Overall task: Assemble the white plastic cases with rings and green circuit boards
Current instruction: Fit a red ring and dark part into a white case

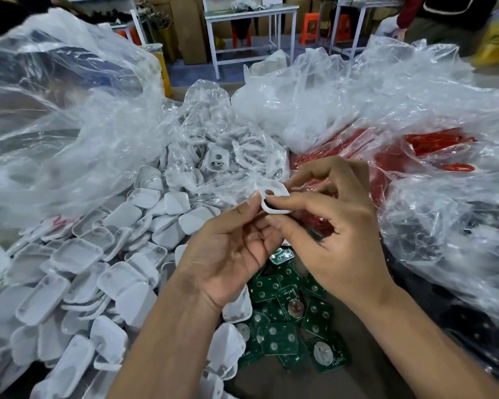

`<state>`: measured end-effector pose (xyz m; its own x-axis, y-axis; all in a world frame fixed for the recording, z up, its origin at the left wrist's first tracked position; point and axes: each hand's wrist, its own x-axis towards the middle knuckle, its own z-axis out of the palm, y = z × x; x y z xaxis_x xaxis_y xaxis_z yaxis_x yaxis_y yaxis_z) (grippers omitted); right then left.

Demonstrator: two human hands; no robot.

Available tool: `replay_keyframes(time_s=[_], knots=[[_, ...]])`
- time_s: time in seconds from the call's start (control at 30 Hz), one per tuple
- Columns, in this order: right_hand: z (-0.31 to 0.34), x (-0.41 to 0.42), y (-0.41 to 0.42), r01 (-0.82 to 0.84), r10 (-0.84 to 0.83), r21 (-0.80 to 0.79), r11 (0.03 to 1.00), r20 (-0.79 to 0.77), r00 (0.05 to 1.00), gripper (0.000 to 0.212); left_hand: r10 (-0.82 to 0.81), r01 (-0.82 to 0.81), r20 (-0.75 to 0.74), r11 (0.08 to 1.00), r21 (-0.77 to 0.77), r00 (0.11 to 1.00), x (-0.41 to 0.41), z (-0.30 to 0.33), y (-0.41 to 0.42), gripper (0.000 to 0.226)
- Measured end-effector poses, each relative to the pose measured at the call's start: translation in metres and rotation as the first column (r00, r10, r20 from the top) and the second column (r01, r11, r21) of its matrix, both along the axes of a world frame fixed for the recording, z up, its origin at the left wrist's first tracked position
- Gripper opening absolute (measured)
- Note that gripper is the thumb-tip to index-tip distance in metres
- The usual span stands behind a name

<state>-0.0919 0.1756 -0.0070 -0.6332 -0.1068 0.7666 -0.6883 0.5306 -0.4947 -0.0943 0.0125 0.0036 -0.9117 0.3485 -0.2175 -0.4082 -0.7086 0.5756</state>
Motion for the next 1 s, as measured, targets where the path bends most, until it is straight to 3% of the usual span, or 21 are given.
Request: replay_keyframes(time_s=[0.17,0.3,0.47,0.67,0.77,0.87,1.0], knots=[[-0.002,-0.002,0.003,-0.071,0.074,-0.034,0.997,0.102,0.992,0.018,0.011,-0.012,0.033,0.999,0.032,0.999,0.001,-0.003,0.004,0.024],[-0.001,-0.005,0.004,-0.106,0.123,-0.100,0.989,0.183,0.975,0.018,0.053,-0.059,0.077,0.994,0.090,0.996,-0.001,-0.004,0.006,0.045],[0.004,-0.006,0.007,0.016,-0.008,-0.103,0.995,0.077,0.997,0.015,0.056,-0.065,0.081,0.991,0.118,0.995,-0.003,-0.003,0.014,0.038],[0.028,-0.012,0.014,0.026,-0.052,0.101,0.995,0.264,0.963,0.021,0.138,-0.148,0.108,0.985,0.092,0.985,-0.007,-0.002,0.027,0.040],[0.066,-0.023,0.018,0.019,-0.107,0.245,0.969,0.354,0.929,0.054,0.122,-0.130,0.087,0.987,0.094,0.989,-0.022,0.012,0.046,0.043],[0.106,-0.051,0.027,0.133,-0.183,0.162,0.978,0.348,0.919,0.072,0.082,-0.100,0.080,0.962,0.253,0.993,-0.045,0.038,0.077,0.017],[0.144,-0.127,0.064,0.463,-0.406,-0.079,0.883,0.365,0.837,0.064,0.061,-0.085,0.083,0.940,0.332,0.995,-0.072,0.056,0.118,0.018]])
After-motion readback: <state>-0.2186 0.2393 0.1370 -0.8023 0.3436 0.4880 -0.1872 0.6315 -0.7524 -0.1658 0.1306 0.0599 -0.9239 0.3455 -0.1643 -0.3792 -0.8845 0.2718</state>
